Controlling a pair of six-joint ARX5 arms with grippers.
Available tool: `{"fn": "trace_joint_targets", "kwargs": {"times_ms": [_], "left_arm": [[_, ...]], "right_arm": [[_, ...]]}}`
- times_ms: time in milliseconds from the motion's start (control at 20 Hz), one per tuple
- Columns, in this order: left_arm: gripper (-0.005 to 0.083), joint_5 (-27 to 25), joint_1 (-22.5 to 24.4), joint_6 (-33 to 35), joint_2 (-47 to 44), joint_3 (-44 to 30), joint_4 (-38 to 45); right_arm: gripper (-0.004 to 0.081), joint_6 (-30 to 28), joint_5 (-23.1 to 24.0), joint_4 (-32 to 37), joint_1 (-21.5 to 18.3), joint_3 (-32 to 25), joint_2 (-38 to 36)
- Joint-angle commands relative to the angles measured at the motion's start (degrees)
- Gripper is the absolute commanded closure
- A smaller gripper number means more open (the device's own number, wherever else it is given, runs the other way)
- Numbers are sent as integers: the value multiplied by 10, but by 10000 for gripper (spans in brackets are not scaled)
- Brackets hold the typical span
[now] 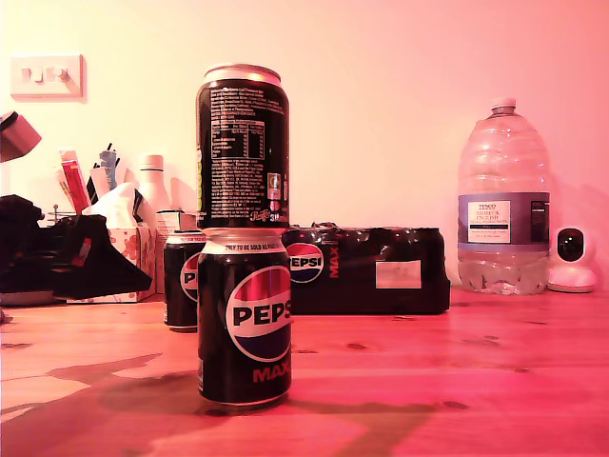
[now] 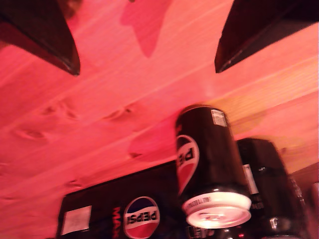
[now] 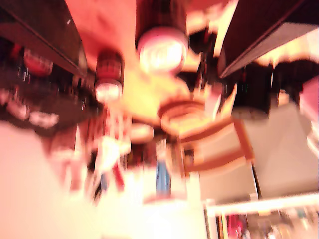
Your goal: Stack up the Pepsi cans on top of each other
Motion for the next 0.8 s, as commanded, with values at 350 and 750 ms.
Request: {"fn": "trace_joint_targets", "kwargs": {"times_ms": [350,750], "left_arm": [[-11,3,-4,3,57,101,-1],[-11,21,5,3,218,259,-3]], "right_arm": [[8,-2,3,-41,1,2,-8],[9,-6,5,-42,1,2,-8]]}}
